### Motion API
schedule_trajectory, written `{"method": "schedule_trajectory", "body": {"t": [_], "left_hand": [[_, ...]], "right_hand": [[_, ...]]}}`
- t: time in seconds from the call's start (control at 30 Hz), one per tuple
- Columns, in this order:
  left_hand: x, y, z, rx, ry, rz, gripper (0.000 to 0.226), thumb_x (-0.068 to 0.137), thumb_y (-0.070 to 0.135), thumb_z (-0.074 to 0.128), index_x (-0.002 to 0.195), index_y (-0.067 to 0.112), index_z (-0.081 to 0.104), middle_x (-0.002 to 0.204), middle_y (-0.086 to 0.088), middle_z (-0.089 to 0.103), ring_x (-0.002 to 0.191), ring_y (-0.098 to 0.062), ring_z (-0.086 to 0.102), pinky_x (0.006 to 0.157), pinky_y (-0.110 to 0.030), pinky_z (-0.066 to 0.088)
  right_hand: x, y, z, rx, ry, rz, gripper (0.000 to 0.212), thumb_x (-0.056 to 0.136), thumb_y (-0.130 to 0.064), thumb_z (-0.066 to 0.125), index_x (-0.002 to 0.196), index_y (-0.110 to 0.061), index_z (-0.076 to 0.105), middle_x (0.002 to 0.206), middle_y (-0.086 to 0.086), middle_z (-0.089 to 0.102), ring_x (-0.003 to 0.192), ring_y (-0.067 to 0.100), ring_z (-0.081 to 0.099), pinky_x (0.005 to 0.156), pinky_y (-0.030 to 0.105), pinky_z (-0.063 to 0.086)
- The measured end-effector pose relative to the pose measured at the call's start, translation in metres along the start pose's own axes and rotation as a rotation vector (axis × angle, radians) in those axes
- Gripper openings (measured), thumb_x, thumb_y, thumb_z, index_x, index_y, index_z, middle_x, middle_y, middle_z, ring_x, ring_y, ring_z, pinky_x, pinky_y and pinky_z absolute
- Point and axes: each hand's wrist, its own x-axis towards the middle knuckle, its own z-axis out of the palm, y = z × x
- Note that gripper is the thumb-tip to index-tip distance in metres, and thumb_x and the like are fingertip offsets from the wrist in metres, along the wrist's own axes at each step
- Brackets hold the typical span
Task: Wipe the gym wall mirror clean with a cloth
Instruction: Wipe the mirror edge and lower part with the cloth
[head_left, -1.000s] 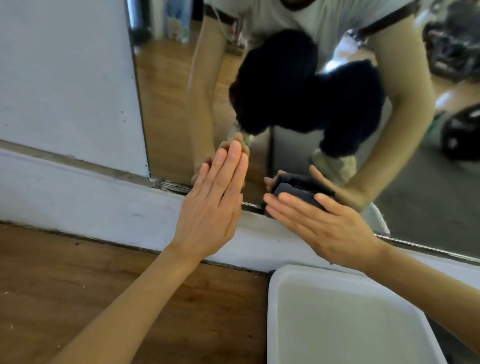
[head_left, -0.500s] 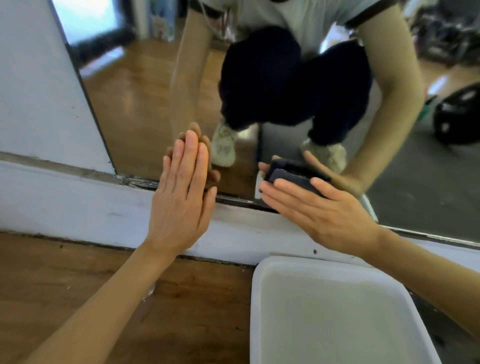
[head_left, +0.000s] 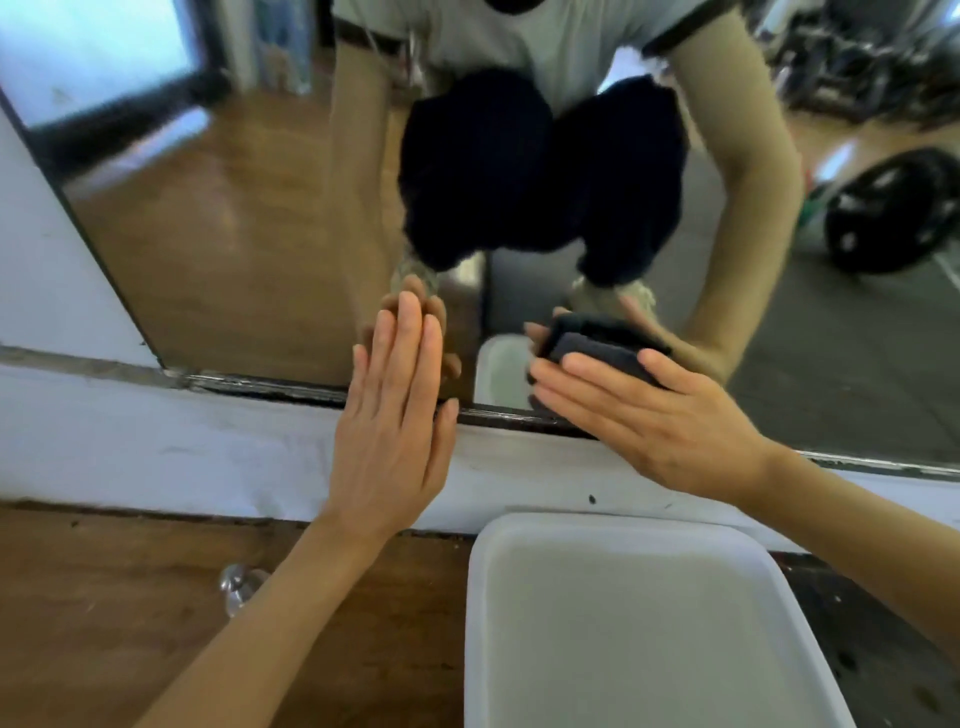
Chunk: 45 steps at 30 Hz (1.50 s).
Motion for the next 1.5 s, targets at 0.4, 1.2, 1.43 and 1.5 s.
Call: {"method": "schedule_trajectory", "body": {"t": [0.4,1.2,1.43,1.5], "left_hand": [[-0.001,-0.008,0.004,0.058,0.004,0.032,0.076,0.104,0.023,0.039,0.160,0.016,-0.012,0.166,0.002,-0.024,0.155,-0.017,-0.014,0.126,-0.035,-0.005],[0.024,0.084,0.034,-0.060,-0.066,0.091,0.076,0.103,0.014,0.036,0.159,0.018,-0.014,0.165,0.006,-0.025,0.155,-0.015,-0.012,0.126,-0.035,-0.003],[0.027,0.090,0.041,0.065,-0.057,0.043,0.074,0.104,0.018,0.037,0.160,0.013,-0.011,0.166,0.002,-0.025,0.155,-0.018,-0.013,0.127,-0.035,-0.002],[0.029,0.093,0.040,0.115,-0.072,0.011,0.070,0.105,0.017,0.036,0.159,0.009,-0.006,0.167,-0.004,-0.021,0.155,-0.019,-0.013,0.127,-0.034,-0.003]], "right_hand": [[0.021,-0.021,0.007,-0.017,0.045,0.042,0.061,0.105,-0.006,0.029,0.161,-0.007,0.006,0.168,0.013,-0.010,0.154,0.024,-0.012,0.123,0.041,-0.007],[-0.052,-0.007,0.010,0.132,-0.003,0.107,0.060,0.103,-0.005,0.027,0.161,-0.007,0.010,0.168,0.006,0.003,0.155,0.019,0.001,0.124,0.041,-0.005],[-0.164,0.036,0.015,0.123,-0.125,-0.010,0.058,0.103,-0.002,0.020,0.161,-0.008,0.012,0.169,0.003,0.002,0.155,0.018,-0.001,0.125,0.040,-0.007],[-0.148,0.032,0.015,0.137,-0.130,-0.020,0.058,0.103,-0.001,0.015,0.160,-0.006,0.010,0.169,0.006,0.000,0.155,0.020,-0.003,0.125,0.040,-0.008]]}}
